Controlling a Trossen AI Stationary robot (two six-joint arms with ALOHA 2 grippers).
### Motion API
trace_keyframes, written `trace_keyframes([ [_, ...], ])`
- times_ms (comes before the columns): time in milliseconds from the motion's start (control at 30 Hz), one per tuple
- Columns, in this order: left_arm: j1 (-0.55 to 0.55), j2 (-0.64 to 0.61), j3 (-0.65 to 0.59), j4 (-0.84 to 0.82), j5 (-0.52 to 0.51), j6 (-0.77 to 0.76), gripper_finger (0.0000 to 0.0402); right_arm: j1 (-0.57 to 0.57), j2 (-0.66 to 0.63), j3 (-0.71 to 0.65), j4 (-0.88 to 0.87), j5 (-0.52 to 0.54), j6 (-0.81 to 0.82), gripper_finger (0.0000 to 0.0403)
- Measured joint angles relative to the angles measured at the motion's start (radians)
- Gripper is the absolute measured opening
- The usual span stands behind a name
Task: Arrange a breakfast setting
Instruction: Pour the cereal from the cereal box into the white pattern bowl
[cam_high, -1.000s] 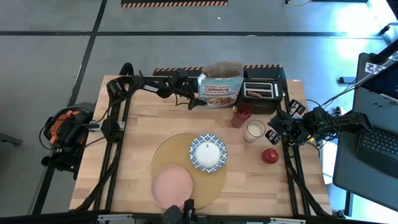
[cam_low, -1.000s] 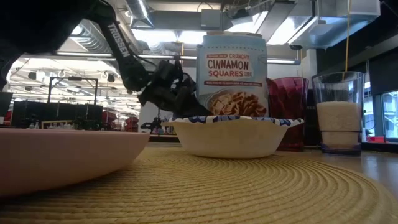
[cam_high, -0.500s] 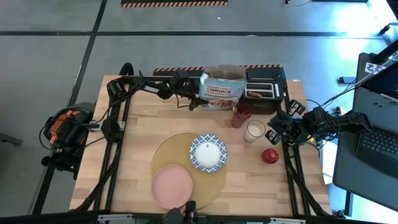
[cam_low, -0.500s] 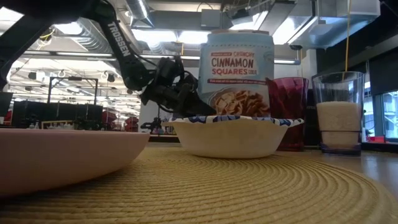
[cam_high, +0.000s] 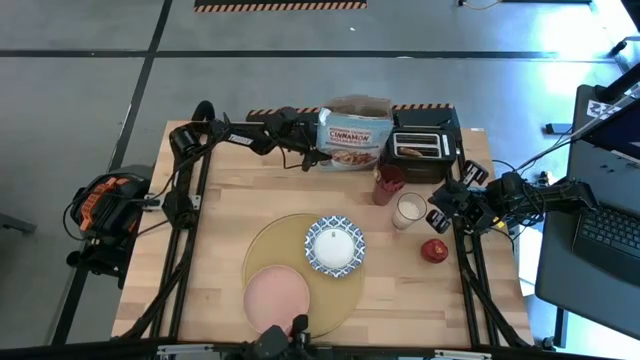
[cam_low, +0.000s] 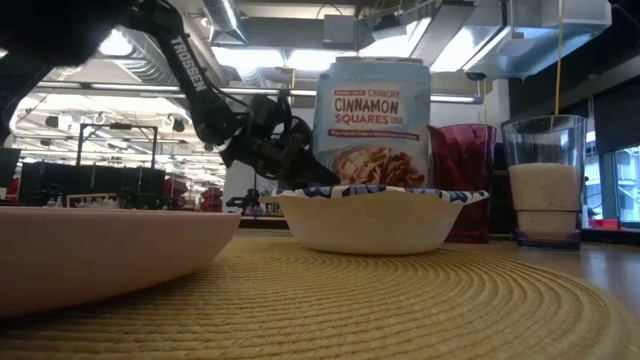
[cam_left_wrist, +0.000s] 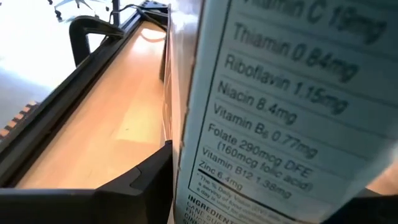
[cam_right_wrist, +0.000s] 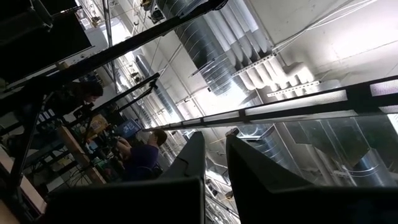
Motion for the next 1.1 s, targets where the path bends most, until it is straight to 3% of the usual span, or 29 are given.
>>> trace_keyframes([
  [233, 0.005, -0.093, 0.0, -0.16, 0.0, 0.068, 0.0212, 0.0, 0.0, 0.0, 0.0, 0.0, 0.0, 0.0037],
  [567, -0.027, -0.24, -0.001, -0.47, -0.094, 0.258, 0.0211, 0.0, 0.0, 0.0, 0.001, 0.0, 0.0, 0.0037],
  [1100, 0.029, -0.457, -0.003, -0.76, -0.192, 0.389, 0.0195, 0.0, 0.0, 0.0, 0.005, 0.0, 0.0, 0.0037],
])
